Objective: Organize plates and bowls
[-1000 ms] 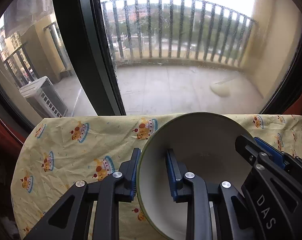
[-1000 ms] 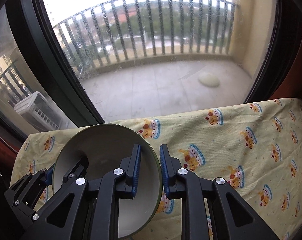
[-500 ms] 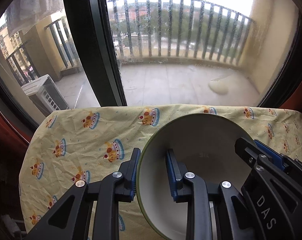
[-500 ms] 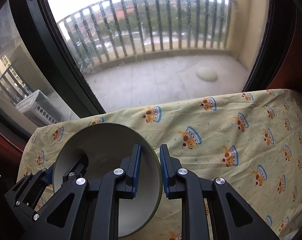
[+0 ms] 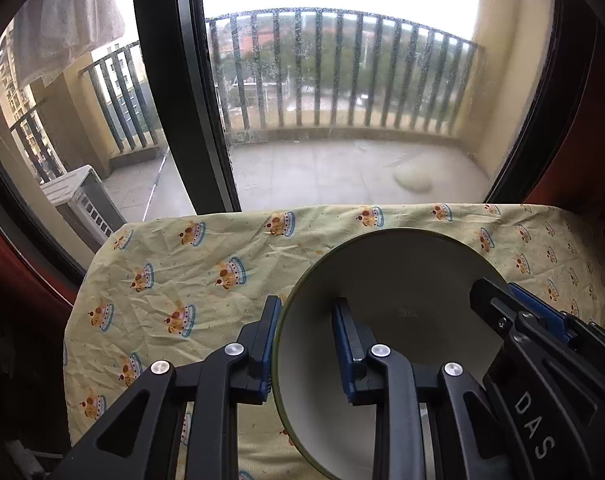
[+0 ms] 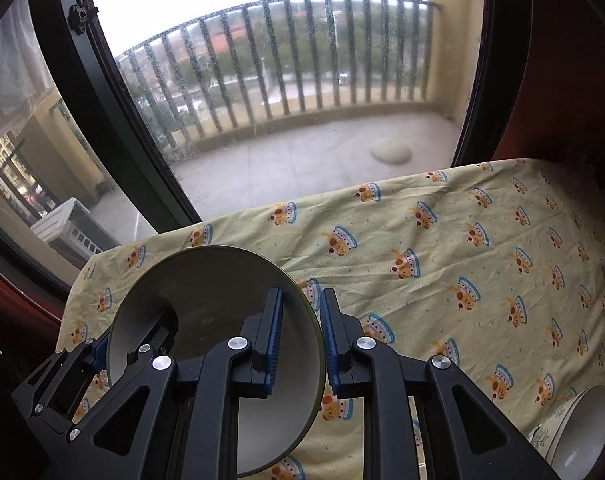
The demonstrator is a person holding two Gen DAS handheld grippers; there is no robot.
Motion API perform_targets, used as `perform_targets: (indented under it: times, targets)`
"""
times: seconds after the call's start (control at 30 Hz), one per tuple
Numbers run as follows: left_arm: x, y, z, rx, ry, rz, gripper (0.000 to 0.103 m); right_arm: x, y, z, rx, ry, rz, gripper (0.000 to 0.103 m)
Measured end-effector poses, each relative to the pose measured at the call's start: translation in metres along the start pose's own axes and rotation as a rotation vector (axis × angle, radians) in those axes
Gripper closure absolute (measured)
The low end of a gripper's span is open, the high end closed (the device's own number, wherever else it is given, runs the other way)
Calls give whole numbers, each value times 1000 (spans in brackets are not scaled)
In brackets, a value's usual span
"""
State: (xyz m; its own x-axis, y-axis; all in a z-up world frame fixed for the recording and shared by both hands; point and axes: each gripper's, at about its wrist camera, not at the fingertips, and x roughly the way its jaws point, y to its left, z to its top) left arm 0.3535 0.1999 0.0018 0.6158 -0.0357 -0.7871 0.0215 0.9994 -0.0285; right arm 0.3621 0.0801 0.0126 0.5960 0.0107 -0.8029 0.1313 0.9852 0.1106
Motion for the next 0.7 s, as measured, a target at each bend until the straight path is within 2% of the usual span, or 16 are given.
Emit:
perform_targets:
  times: [0.3, 0.47, 0.7]
  targets:
    - [-40, -9, -20, 7, -27, -4, 78, -49, -10, -22, 19, -22, -5, 80]
    - [-57, -19, -35, -13, -36, 29, 78, -66, -20, -33, 5, -29, 26, 80]
    - [-77, -50, -57, -71, -40, 74, 78, -85, -47, -43, -76, -31, 67, 80]
